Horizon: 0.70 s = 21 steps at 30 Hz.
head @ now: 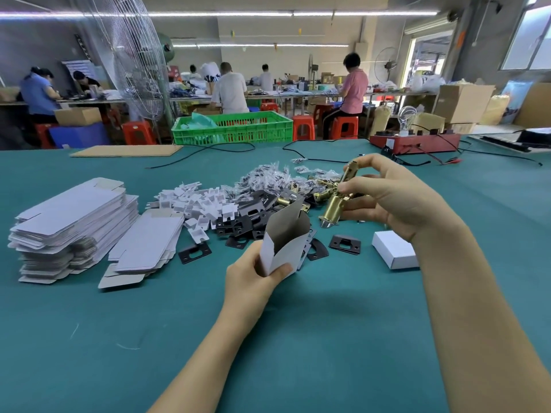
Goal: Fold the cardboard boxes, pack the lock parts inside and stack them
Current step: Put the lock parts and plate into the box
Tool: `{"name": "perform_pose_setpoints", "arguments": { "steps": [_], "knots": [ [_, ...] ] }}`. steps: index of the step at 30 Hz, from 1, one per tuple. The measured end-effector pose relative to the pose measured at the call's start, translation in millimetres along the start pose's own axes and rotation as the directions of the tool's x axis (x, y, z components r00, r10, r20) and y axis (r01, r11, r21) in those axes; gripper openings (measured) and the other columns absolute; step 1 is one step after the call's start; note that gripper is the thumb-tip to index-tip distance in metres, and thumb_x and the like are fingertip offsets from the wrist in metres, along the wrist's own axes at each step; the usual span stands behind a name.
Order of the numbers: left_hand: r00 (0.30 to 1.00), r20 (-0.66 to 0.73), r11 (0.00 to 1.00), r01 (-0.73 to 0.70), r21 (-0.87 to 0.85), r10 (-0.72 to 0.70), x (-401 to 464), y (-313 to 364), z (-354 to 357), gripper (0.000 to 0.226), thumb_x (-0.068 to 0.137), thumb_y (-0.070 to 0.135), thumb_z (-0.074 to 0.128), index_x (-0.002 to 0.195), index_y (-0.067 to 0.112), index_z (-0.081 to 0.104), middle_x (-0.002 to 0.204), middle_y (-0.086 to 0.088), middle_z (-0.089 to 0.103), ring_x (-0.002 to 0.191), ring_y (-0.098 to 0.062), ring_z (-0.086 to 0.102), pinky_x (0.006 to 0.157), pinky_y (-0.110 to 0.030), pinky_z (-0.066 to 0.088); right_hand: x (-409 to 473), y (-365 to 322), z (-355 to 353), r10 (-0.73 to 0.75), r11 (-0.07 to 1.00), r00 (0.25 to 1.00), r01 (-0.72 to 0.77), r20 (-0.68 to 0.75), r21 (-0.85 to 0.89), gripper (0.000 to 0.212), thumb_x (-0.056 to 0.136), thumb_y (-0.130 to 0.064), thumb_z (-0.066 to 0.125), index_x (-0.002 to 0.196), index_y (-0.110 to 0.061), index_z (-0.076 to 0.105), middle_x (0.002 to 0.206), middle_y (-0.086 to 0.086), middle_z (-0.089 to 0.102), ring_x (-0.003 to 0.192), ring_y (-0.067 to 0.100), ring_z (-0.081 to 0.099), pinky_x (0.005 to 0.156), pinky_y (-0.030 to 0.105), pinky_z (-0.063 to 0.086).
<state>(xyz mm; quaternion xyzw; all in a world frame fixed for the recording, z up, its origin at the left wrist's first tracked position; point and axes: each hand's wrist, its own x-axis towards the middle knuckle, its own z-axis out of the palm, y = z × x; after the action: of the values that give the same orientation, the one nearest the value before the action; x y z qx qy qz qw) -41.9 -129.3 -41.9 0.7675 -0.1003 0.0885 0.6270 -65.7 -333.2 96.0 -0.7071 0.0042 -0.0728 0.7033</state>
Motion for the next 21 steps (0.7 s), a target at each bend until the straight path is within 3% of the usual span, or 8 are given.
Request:
{"name": "perform_pose_setpoints", "arguments": {
  "steps": [4,6,9,12,15,21],
  "knots": [
    [1.0,-0.004,1.0,0.019,-0.007,-0.019,-1,1,2,0.027,0.071,0.024,0.083,0.086,0.036,0.064,0.098,-0.014,0.069,0.079,-0.026,0.058,0.076,-0.041,0.052,-5,-6,27,-0.065,0.997,0.997,0.066,0.043,-0.028,0.027,0.081,0.004,0.069,0.097,-0.009,0.052,0.082,0.014,0.066,0.066,0.03,0.072,0.059,0.036,0.059],
    [0.999,0.004,0.999,0.033,-0.012,-0.033,-2,0,2,0.026,0.073,0.021,0.084,0.085,0.035,0.066,0.091,0.0,0.072,0.079,-0.021,0.062,0.074,-0.038,0.054,-4,-2,40,-0.117,0.987,0.993,0.118,0.009,-0.11,0.026,0.08,0.002,0.07,0.095,-0.008,0.052,0.084,0.019,0.068,0.066,0.028,0.072,0.06,0.036,0.06],
    [0.999,0.027,0.999,0.036,0.025,-0.036,-3,0,2,0.027,0.076,0.018,0.082,0.092,0.034,0.068,0.086,0.018,0.072,0.083,-0.01,0.066,0.074,-0.029,0.054,-2,6,53,-0.205,0.947,0.978,0.186,-0.047,-0.262,0.025,0.079,-0.005,0.073,0.09,-0.012,0.052,0.09,0.021,0.069,0.077,0.034,0.071,0.074,0.048,0.059],
    [0.999,0.023,0.998,0.035,0.047,-0.036,-4,-1,2,0.025,0.077,0.02,0.082,0.097,0.028,0.068,0.087,0.014,0.073,0.083,-0.01,0.066,0.072,-0.029,0.053,0,10,55,-0.265,0.903,0.961,0.221,-0.074,-0.369,0.025,0.078,-0.015,0.075,0.089,-0.017,0.053,0.086,0.013,0.07,0.081,0.032,0.069,0.078,0.051,0.056],
    [1.0,0.023,0.993,0.002,0.115,-0.004,-5,-1,3,0.024,0.078,0.024,0.081,0.096,0.024,0.066,0.086,0.009,0.072,0.082,-0.018,0.064,0.072,-0.038,0.052,0,11,54,-0.291,0.885,0.952,0.231,-0.094,-0.404,0.024,0.077,-0.02,0.076,0.089,-0.019,0.054,0.083,0.008,0.07,0.08,0.027,0.069,0.078,0.05,0.056],
    [0.996,-0.012,0.961,-0.086,0.262,0.092,-8,1,5,0.033,0.077,0.041,0.08,0.091,0.016,0.063,0.079,-0.001,0.069,0.075,-0.026,0.059,0.067,-0.045,0.048,-1,13,58,-0.319,0.771,0.948,0.254,-0.009,-0.584,0.024,0.078,-0.025,0.074,0.09,-0.02,0.054,0.078,-0.001,0.067,0.069,0.015,0.06,0.065,0.031,0.05]
  ]
}}
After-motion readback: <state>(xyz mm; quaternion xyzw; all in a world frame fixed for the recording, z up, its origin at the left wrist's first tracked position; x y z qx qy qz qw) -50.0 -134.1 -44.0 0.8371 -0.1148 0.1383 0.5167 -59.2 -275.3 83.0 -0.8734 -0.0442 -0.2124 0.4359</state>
